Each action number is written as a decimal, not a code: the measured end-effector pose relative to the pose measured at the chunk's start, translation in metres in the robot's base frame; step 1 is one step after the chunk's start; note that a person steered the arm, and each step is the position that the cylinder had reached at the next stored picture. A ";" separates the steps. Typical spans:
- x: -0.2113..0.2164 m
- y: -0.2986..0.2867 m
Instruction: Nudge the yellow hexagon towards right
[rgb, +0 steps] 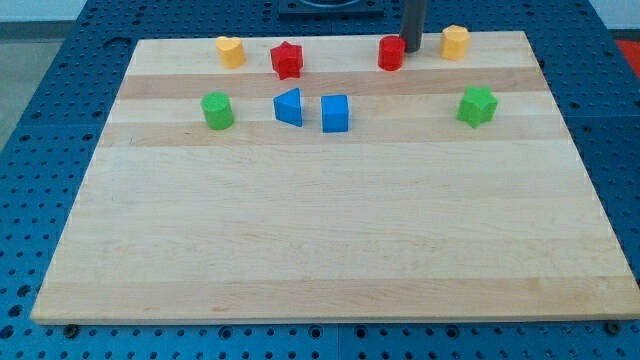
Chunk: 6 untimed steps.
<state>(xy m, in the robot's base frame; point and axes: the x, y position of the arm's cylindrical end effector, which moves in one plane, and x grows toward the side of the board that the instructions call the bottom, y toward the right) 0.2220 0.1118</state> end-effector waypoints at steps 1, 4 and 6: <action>-0.015 0.038; -0.015 0.061; -0.031 0.080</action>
